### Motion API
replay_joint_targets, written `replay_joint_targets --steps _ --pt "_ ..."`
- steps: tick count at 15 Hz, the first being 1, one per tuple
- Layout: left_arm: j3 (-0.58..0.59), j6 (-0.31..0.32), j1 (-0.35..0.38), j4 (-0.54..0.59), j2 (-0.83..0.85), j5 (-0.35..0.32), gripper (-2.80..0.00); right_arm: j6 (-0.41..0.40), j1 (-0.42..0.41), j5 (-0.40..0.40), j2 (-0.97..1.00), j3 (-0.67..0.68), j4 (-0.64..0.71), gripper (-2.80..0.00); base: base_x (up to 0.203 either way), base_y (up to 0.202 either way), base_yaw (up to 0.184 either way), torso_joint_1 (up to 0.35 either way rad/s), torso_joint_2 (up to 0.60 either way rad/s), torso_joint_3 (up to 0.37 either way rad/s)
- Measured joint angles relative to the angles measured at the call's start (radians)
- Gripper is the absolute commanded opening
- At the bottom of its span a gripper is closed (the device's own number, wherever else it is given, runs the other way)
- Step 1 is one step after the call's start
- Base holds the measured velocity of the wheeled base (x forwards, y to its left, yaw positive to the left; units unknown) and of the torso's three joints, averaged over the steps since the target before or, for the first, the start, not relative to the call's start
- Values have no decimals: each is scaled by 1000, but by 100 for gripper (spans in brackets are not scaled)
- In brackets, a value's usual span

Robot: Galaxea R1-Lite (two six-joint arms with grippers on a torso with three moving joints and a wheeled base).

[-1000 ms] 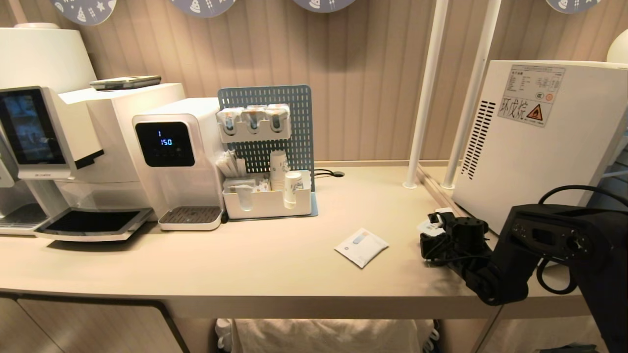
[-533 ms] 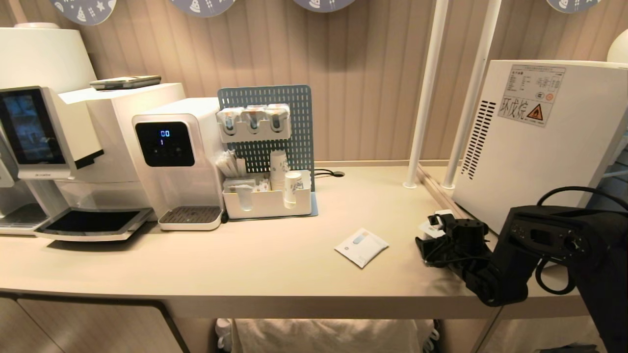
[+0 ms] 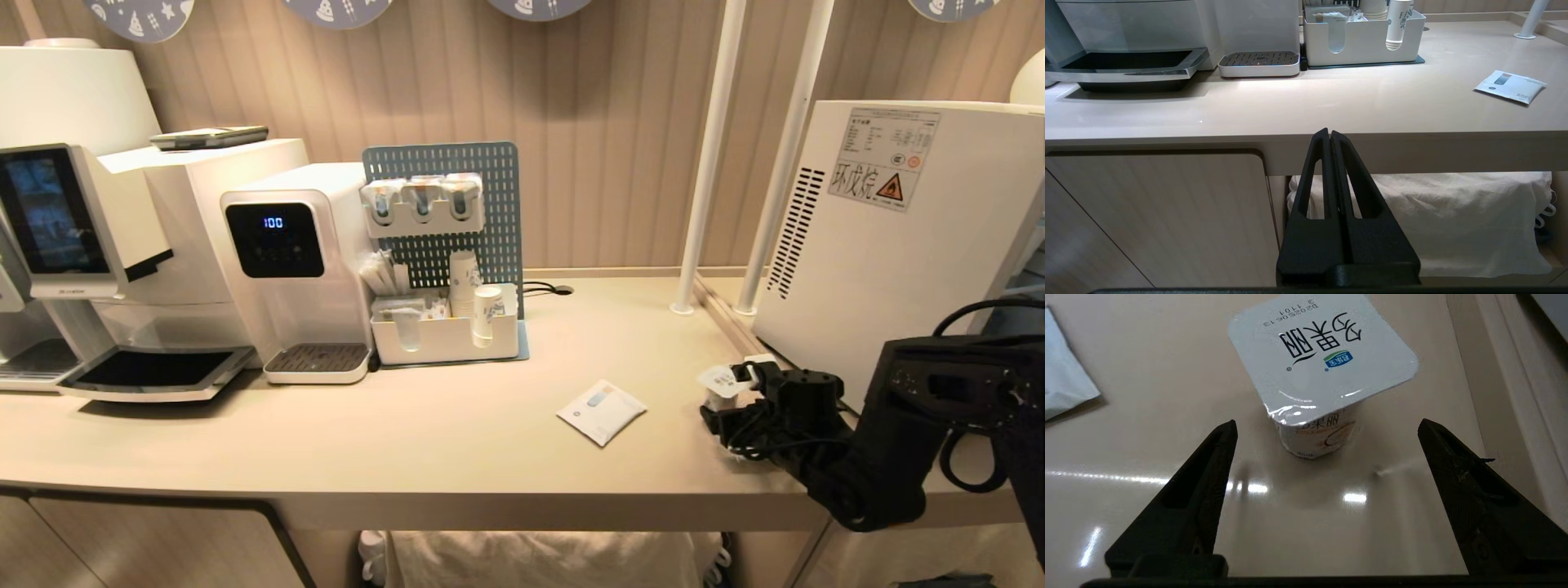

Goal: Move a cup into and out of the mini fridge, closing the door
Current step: Place the yoghurt on the table, then close the freezer door

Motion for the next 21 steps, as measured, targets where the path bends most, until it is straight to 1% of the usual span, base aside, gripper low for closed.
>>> replay_joint_targets --steps 6,7,8,11,13,15,17,18,20,21 --pt "0 0 0 0 0 0 -280 8 16 4 -221 336 -158 0 0 0 0 0 0 0" --pt "0 0 0 0 0 0 -280 9 20 4 -252 392 -193 -108 0 0 0 0 0 0" --pt "0 0 0 0 0 0 -280 12 23 4 -284 459 -230 -280 0 0 0 0 0 0" --pt "0 0 0 0 0 0 -280 37 29 4 -404 636 -271 -280 0 0 0 0 0 0" --pt "0 0 0 0 0 0 -280 54 31 -3 -523 696 -273 -280 0 0 0 0 0 0" --pt "0 0 0 0 0 0 -280 57 31 -11 -685 722 -216 -280 0 0 0 0 0 0" --pt "0 0 0 0 0 0 -280 43 36 -19 -883 728 -106 -280 0 0 0 0 0 0" --pt "0 0 0 0 0 0 -280 32 39 -35 -1003 719 -26 -280 0 0 0 0 0 0" --pt "0 0 0 0 0 0 -280 12 44 -94 -1251 664 171 -280 0 0 0 0 0 0" --pt "0 1 0 0 0 0 -280 4 46 -132 -1399 613 308 -280 0 0 0 0 0 0"
